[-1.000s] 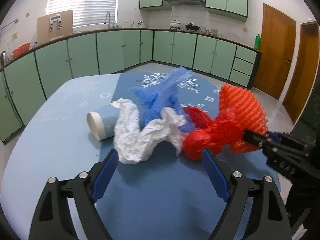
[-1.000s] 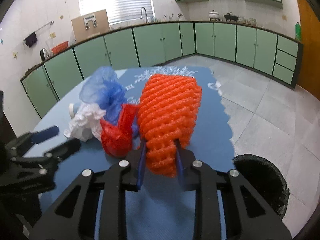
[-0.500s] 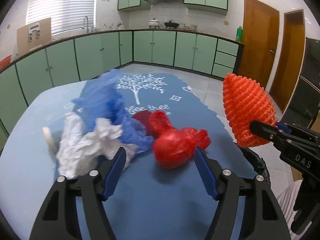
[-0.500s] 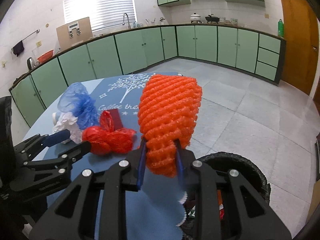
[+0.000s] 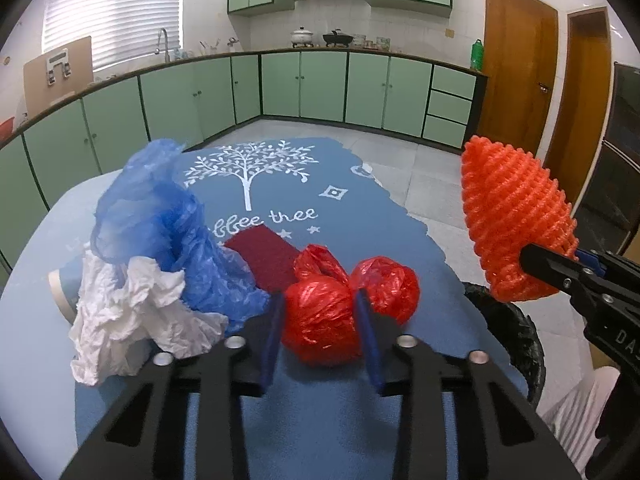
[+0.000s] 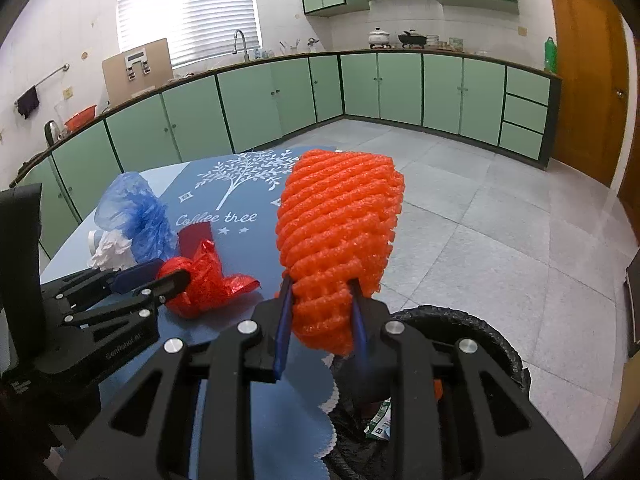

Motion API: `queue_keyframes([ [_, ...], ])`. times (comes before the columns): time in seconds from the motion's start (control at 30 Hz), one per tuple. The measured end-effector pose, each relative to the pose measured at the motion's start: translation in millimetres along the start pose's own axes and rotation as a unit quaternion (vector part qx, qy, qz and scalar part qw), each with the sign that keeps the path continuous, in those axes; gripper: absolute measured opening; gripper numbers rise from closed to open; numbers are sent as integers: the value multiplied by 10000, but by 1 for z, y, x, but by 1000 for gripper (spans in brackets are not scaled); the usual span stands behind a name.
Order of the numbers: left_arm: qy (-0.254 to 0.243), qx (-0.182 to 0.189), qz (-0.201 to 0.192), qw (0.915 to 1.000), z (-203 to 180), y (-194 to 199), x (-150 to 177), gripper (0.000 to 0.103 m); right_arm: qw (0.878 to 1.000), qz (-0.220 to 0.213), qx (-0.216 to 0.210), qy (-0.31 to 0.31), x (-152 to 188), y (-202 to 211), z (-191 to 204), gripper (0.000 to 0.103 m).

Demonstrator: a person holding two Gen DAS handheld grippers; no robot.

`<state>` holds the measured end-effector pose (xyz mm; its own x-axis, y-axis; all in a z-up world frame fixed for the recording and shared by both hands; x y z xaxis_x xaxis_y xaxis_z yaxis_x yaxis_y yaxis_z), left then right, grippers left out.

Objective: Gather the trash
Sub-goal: 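Grasp the red plastic bag with the left gripper while the right gripper holds the foam net, then carry the red bag and foam net over the black bin and release both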

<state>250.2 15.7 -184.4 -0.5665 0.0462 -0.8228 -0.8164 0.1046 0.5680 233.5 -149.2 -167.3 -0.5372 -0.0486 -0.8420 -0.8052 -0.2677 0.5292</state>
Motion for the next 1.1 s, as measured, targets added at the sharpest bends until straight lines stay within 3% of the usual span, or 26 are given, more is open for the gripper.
queue_keyframes([
  [0.13,170,42,-131,9998,4,11,-5,21,9999,-98,26,23,-4,8,1,25],
  [0.47,150,32,-608,9980,-4,59,-31,18,9992,-381,125,-47,-17,40,-2,25],
  [0.8,-82,251,-727,9970,-44,82,-37,18,9977,-604,308,-90,-17,78,-23,25],
  [1.1,-222,629,-708,9953,-94,77,-40,17,9949,-593,754,-302,-2,100,-72,25],
])
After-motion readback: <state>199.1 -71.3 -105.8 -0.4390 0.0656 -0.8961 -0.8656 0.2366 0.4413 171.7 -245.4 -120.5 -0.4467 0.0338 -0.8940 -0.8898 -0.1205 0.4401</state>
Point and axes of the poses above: each gripper's, at about its wrist camera, not at the fingertips, and y roughly against the way its jaws point, z to its left, x to its underside, the point moved 9 cm from there along -y, roughly the way its jaws point, and after that the axes turned 6 degrees about -z, right-handed, at the moved point
